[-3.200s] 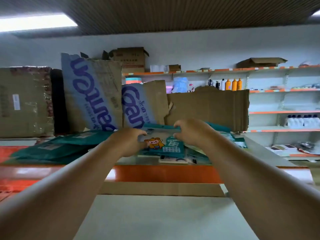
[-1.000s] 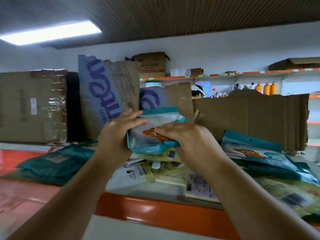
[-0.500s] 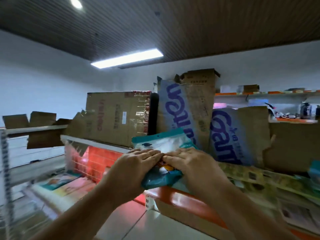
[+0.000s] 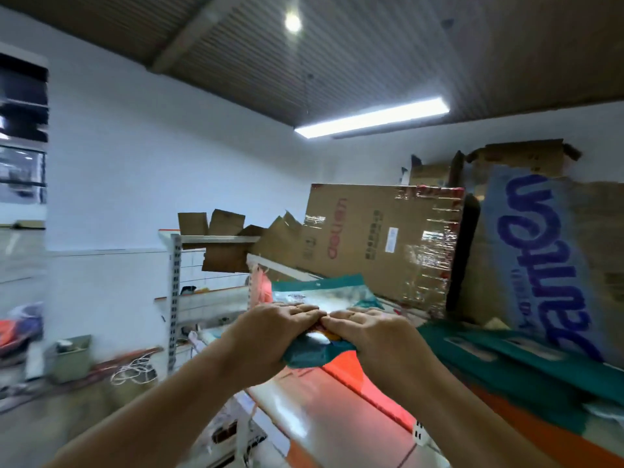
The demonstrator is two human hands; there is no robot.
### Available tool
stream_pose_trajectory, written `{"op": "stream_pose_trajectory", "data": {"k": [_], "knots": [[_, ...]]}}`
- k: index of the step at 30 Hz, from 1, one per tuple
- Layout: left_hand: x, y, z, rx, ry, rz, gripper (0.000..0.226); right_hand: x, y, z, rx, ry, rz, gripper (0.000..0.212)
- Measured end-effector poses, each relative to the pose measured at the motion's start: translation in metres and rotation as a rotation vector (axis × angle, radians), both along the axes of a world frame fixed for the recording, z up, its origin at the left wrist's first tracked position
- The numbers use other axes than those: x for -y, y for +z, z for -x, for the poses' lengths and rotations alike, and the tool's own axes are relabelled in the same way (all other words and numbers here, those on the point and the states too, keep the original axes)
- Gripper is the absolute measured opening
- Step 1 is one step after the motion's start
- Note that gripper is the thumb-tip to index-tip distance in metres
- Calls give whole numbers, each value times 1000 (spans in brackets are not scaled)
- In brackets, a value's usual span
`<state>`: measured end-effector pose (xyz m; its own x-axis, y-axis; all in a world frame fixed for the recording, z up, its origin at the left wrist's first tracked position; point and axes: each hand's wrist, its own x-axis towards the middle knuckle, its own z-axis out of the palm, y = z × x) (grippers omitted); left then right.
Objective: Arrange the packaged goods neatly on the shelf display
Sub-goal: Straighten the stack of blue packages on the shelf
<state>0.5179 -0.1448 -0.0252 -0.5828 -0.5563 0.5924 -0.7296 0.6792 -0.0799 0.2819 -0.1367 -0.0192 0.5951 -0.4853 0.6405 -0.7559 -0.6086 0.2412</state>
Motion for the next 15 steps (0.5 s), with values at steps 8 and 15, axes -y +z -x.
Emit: {"op": "stream_pose_trajectory", "data": {"k": [8,15], "knots": [[31,-26,-106,82,160,-11,66,63,-39,-108,85,184,-91,54],[91,-51,-145,128,242,-73,67,142,-68,-155,133,260,-125,50]]}}
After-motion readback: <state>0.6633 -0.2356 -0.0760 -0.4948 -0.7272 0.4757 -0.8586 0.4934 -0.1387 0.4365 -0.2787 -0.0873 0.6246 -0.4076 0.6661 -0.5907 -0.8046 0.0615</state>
